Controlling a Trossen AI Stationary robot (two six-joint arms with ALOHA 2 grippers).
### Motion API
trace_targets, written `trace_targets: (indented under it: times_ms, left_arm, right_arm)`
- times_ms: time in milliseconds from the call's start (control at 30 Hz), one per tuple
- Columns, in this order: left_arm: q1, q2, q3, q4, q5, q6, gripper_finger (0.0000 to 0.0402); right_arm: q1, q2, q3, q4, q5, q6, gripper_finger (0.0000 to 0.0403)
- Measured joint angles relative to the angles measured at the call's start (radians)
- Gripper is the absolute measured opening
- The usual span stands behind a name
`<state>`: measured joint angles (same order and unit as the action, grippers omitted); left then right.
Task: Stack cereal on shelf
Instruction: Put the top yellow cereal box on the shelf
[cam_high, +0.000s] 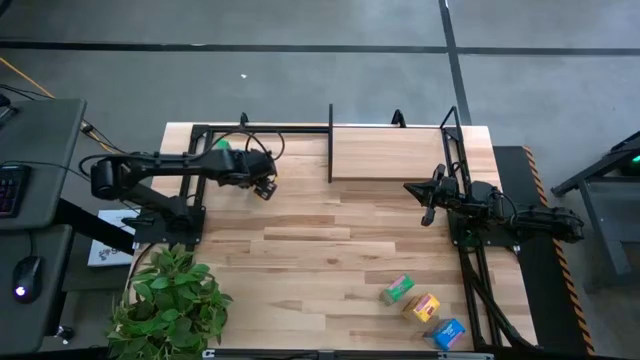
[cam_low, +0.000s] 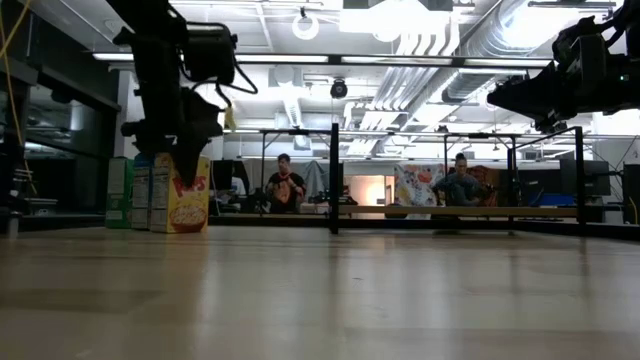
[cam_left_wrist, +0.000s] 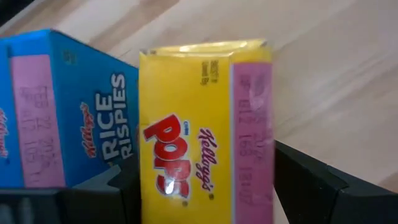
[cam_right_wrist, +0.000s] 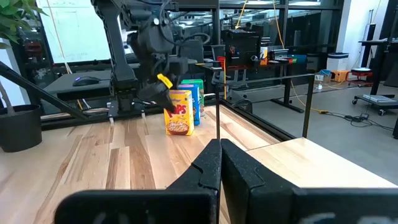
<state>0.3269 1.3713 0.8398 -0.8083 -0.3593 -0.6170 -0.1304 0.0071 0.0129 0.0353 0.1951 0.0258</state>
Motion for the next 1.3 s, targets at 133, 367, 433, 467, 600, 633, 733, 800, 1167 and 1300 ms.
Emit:
trace_targets:
  times_ms: [133,367,433,467,600,633,733,800,1167,1300]
  left_arm:
    - [0.000,0.020,-0.002,0.017,-0.016,0.000,0.0260]
    - [-0.001,0.023,-0.002,0.052,-0.017,0.008,0.0257]
    - [-0.001,0.023,-0.002,0.052,-0.017,0.009,0.0249]
    - [-0.001,0.023,-0.001,0.052,-0.018,0.009,0.0242]
    - [-0.001,0.023,-0.001,0.052,-0.018,0.008,0.0204]
    - [-0.001,0.023,-0.002,0.052,-0.018,0.008,0.0192]
    - [-0.001,0.023,-0.002,0.053,-0.016,0.009,0.0159]
    - [-0.001,0.022,-0.001,0.054,-0.004,0.011,0.0142]
    - [-0.016,-0.057,0.154,0.059,0.215,0.076,0.0137]
    - [-0.063,-0.071,0.313,0.094,0.251,0.109,0.0136]
  right_arm:
    - [0.000,0.000,0.000,0.000,0.000,0.000,0.0000]
    - [0.000,0.000,0.000,0.000,0.000,0.000,0.0000]
    - [0.000,0.000,0.000,0.000,0.000,0.000,0.0000]
    - [0.000,0.000,0.000,0.000,0.000,0.000,0.0000]
    - [0.000,0.000,0.000,0.000,0.000,0.000,0.0000]
    - [0.000,0.000,0.000,0.000,0.000,0.000,0.0000]
    - [0.000,0.000,0.000,0.000,0.000,0.000,0.0000]
    - [0.000,0.000,0.000,0.000,0.000,0.000,0.0000]
    - [0.000,0.000,0.000,0.000,0.000,0.000,0.0000]
    - [0.000,0.000,0.000,0.000,0.000,0.000,0.0000]
